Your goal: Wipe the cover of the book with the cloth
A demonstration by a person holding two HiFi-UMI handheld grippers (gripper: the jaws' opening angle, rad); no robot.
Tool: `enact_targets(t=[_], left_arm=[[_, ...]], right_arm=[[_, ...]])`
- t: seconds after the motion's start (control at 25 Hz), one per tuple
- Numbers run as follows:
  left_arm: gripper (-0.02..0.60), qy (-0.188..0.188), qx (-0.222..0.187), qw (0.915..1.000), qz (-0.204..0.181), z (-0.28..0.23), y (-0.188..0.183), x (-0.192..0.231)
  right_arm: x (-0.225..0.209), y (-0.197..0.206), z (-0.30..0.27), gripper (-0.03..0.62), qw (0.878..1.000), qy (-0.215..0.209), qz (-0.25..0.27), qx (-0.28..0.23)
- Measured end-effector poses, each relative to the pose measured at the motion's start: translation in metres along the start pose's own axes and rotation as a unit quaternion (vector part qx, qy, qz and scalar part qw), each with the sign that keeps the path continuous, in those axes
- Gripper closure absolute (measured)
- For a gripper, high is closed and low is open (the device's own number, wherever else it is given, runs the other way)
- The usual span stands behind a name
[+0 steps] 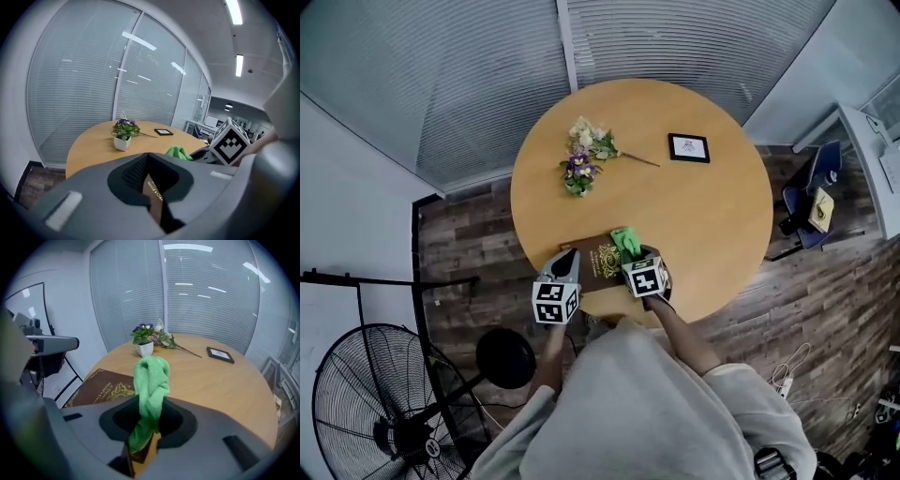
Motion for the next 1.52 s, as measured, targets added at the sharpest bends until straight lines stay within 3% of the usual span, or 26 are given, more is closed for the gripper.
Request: enact_targets(t=[0.4, 0.68, 0.92, 1.24, 1.52], left_arm=[[0.572, 0.015, 0.001, 0.9999, -0.006, -0.008, -0.003, -0.01], [0.572, 0.009, -0.003, 0.9999, -0.005, 0.002, 0.0, -0.003], [0.572, 0.003, -0.004, 1.0, -0.002, 0.009, 0.005, 0.002], [0.572, -0.007, -0.013, 0.9999, 0.008, 0.022, 0.004, 0.007], [0.572, -0.024, -0.015, 0.9995, 0.013, 0.034, 0.01, 0.016]], right_arm=[[-0.023, 0.009, 0.008, 0.49, 1.0, 0.026, -0.013, 0.003], [-0.047, 0.032, 0.019, 0.491, 0.997, 0.052, -0.05, 0.025], [-0.042, 0.025, 0.029, 0.491, 0.997, 0.055, -0.055, 0.002], [-0.018, -0.007, 0.05, 0.491, 0.998, 0.037, -0.04, -0.036], [0.02, -0.036, 0.053, 0.491, 0.997, -0.008, -0.015, -0.07]])
Point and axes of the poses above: the fingertips, and each gripper's own axes: z backward along the fingers, x to its left, y out of its underside, the point moved 2 cm from there along z, backward along the fingers, and after that the axes turned 7 degrees about z, right-handed, at the moved point
